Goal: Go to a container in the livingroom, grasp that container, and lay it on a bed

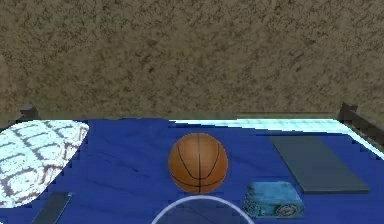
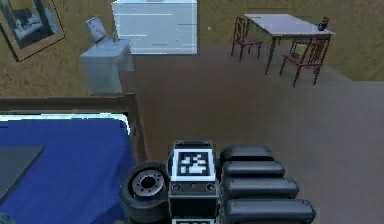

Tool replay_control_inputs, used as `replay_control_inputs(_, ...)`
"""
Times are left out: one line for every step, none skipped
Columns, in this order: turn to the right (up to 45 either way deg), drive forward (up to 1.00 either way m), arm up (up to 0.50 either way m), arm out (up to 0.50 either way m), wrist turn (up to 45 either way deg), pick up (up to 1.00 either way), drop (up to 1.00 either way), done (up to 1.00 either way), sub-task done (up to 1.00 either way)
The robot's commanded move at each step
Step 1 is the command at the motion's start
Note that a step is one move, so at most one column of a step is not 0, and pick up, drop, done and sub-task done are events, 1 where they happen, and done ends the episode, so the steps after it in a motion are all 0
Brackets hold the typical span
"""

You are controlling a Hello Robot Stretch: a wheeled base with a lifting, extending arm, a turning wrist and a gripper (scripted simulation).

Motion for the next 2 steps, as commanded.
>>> replay_control_inputs(18.0, 0.0, 0.0, 0.0, 0.0, 0.0, 0.0, 0.0, 0.0)
replay_control_inputs(-33.0, 0.0, 0.0, 0.0, 0.0, 0.0, 0.0, 0.0, 0.0)
